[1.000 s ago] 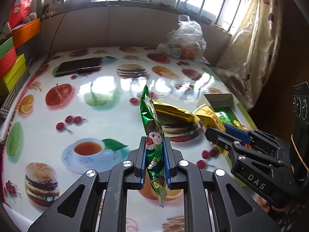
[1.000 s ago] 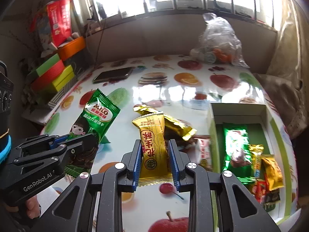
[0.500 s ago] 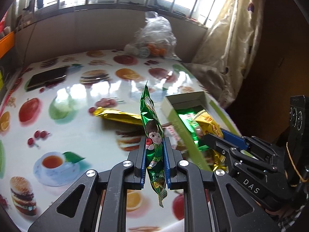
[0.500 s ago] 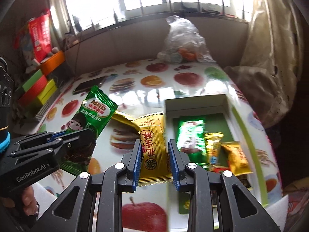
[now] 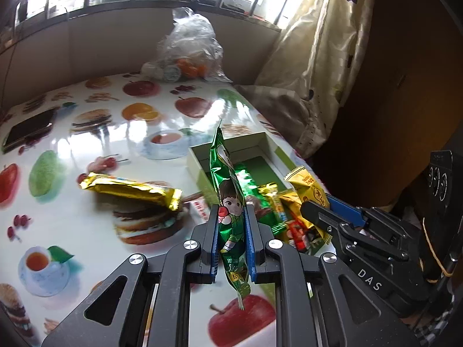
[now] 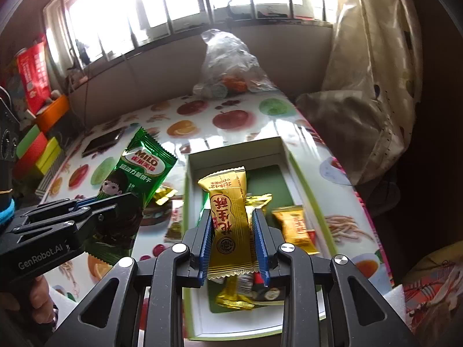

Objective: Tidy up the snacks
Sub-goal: 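Lift and carry the Milo packet and yellow bar over the green box with both grippers, then lower both held packets into the box and open both grippers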

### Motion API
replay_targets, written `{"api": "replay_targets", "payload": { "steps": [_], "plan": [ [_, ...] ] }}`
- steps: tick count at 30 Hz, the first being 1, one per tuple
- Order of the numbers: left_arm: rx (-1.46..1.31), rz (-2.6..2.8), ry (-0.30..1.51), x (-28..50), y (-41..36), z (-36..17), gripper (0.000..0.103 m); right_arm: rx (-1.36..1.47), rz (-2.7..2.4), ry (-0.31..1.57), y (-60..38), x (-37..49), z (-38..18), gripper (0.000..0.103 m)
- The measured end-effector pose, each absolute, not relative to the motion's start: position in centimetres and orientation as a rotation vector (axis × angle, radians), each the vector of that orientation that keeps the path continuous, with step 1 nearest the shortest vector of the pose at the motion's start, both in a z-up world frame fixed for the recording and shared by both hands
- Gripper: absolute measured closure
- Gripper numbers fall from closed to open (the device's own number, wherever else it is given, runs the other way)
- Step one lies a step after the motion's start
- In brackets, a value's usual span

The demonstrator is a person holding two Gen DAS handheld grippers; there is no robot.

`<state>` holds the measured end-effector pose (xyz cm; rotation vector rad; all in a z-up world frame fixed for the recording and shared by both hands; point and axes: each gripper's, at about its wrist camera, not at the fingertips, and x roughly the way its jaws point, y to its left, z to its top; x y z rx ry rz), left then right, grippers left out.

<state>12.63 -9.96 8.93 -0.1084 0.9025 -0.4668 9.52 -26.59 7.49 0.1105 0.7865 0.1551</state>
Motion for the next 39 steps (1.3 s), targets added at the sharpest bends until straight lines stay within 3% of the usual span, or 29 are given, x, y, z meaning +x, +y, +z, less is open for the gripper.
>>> {"api": "replay_targets", "payload": {
  "steps": [39],
  "plan": [
    [-0.115,-0.571,1.034,16.9,-16.8,3.7,0.087,0.095,0.032,0.878,-31.2,11.4,3.1,0.076]
  ]
}}
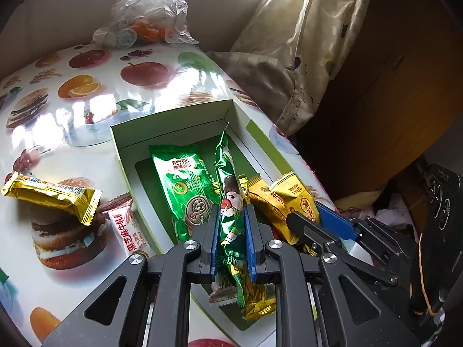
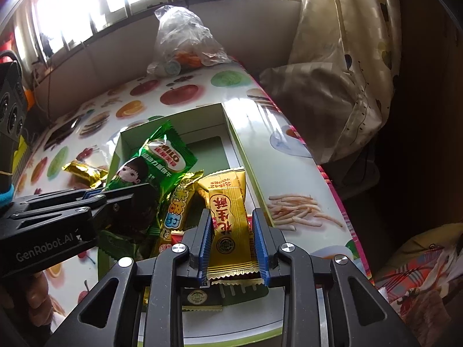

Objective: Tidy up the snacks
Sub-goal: 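Lower both held packets into the box and open both grippers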

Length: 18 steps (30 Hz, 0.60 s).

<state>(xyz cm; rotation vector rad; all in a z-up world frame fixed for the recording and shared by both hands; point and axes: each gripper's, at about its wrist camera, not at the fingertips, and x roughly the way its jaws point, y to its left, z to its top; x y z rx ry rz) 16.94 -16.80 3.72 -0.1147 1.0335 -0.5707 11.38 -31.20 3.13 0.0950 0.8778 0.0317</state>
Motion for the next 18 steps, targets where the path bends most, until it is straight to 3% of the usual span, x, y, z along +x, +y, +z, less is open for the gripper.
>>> {"api": "replay_targets", "payload": {
  "steps": [16,18],
  "plan": [
    [-0.043,-0.519,1.014,16.95,-17.20,3.86,0.085,0.088,0.035,0.871,-31.01,11.70,2.67,0.076],
    [-0.045,-0.515,1.016,17.02,-17.12,3.81,0.079,0.088,0.035,0.873,-30.96,11.73,2.65,0.074]
  ]
}}
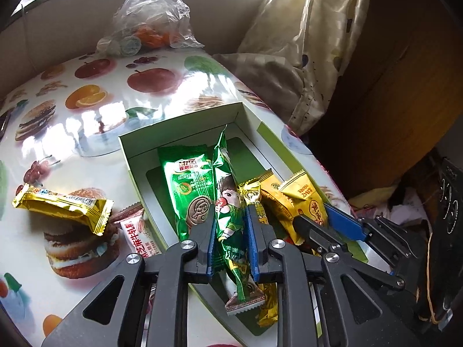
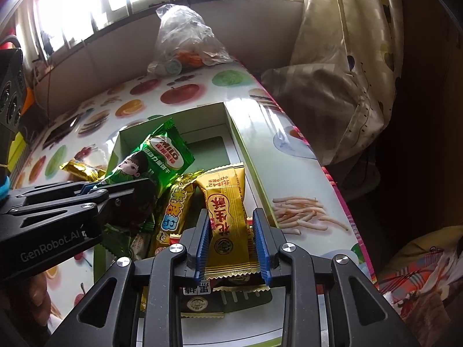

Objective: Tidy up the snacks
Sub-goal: 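Lower both held packets into the box and open both grippers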

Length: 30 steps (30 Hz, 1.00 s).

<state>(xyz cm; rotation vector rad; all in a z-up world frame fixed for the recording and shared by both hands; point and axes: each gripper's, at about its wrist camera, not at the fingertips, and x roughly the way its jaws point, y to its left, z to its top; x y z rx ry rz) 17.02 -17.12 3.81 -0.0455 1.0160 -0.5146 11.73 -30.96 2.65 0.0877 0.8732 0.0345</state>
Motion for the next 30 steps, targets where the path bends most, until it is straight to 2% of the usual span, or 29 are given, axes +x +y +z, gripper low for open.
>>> {"api": "replay_targets", "payload": {
  "steps": [3,4,19,23,30],
  "plan": [
    [-0.041,-0.505,1.014,17.0,-17.0,3.8,0.066,0.087,0.042,0.869,-30.7,11.7,2.7,0.073],
    [-0.043,-0.505,1.015,17.1,-17.0,3.8,0.065,0.086,0.041,0.869,-30.6,11.7,2.7,0.072],
    [-0.039,-0.497,0.986,16.3,-16.2,4.7,0.063,0.081,0.037,0.862,-30.3,11.5,3.0,0.064],
    [-0.034,-0.498,0.968,15.7,-15.9,5.3,0.062,0.077,0.034,0.851,-30.1,11.2,3.3,0.058],
    [-0.032,-0.481,0.943,14.7,-15.0,6.2,0.060,0.066,0.031,0.839,-29.6,10.6,4.0,0.058]
  ]
}}
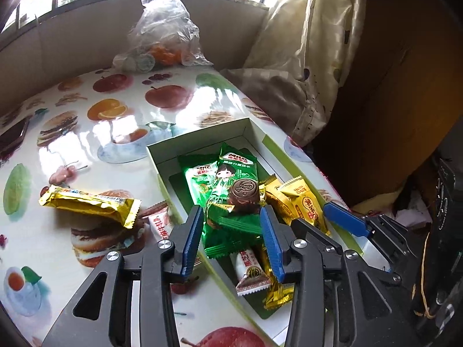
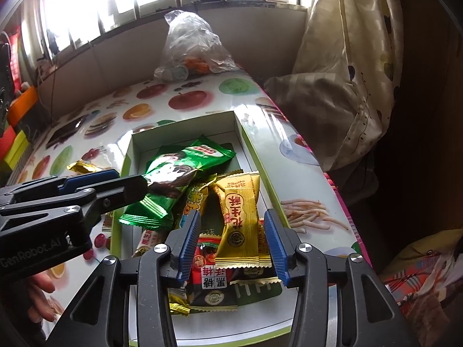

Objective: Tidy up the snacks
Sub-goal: 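Lower both held packets into the box and open both grippers, then move both grippers back over the remaining gold bar and white biscuit bar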

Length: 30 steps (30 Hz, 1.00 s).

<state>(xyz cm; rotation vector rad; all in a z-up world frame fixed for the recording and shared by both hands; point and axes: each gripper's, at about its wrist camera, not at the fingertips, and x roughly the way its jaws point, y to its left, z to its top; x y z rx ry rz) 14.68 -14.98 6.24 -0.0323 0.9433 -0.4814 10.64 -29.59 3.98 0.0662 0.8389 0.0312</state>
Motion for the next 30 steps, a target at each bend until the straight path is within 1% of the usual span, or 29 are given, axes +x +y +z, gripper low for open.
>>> {"api": "replay_targets", "payload": {
  "steps": [1,3,4,18,30],
  "plan": [
    [-0.031,-0.475,0.939,14.6,-14.8,6.4,0.059,0.065,0.030,0.837,-29.5,10.5,4.1,0.058],
    [-0.028,-0.473,0.931,14.3,-14.5,6.6,0.053,0.061,0.028,0.834,-29.3,10.4,4.3,0.057],
    [-0.027,-0.470,0.928,14.2,-14.4,6.7,0.052,0.059,0.026,0.831,-29.3,10.2,4.4,0.057],
    [-0.019,-0.421,0.876,11.9,-11.5,8.2,0.052,0.025,0.043,0.798,-27.1,8.7,5.7,0.056],
    [-0.069,-0.334,0.861,11.0,-6.3,8.6,0.052,0.012,0.086,0.794,-24.9,8.3,6.1,0.055]
  ]
}}
